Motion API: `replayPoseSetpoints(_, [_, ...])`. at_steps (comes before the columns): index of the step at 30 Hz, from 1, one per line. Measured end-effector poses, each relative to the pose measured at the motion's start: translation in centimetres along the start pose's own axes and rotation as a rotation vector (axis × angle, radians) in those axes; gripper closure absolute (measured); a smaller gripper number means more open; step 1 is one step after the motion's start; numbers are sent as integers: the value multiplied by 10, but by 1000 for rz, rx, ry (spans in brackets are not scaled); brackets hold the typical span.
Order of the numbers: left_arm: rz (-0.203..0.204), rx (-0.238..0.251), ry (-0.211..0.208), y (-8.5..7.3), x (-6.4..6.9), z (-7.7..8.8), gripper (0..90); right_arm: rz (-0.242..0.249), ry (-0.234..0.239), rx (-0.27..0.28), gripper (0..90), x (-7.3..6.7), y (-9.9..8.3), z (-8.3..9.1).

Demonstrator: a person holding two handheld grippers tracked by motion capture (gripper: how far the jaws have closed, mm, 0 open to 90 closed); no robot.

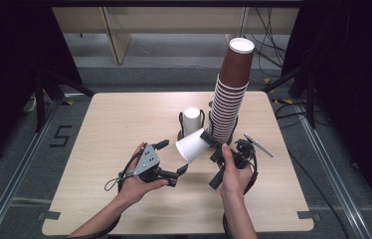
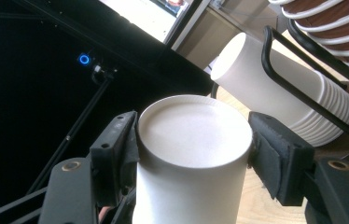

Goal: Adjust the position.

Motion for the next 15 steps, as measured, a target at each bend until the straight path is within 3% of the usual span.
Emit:
replayPoseSetpoints(2, [3,4,-2,0,0,-2,0,-1,28,13,361,-1,0,-1])
replayPoseSetpoints(3, [-1,3,-4,0,0,-2,0,-29,36,6,361,-3,-1,-1])
replayPoseSetpoints(6, [1,6,-5,1,0,-5,0,-9,28,5,361,-2,-1,-1])
replayPoseSetpoints(8, [0,5,-7,1,0,-7,0,-37,23,-5,361,-3,-2,-1])
replayPoseSetpoints(10, [0,5,-10,1,1,-9,0,-11,15,-3,361,-1,-2,-1])
replayPoseSetpoints(11, [-2,5,-12,1,1,-10,0,-16,40,2,362,-3,-2,-2])
replayPoseSetpoints(14, [3,8,-13,2,2,-14,0,-17,38,-2,361,-3,-3,-3])
replayPoseSetpoints(15, [2,8,-15,2,2,-15,0,-47,21,-18,361,-5,-4,-2])
Point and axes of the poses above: each handheld gripper's, and its own axes: z roughly backward along the jaws, y roughly out of its top, x roughly to its right, the point moved 9 cm from there along -z, roughly forward along the jaws, and after that the axes turned 14 degrees about z, right-handed, at the moved point
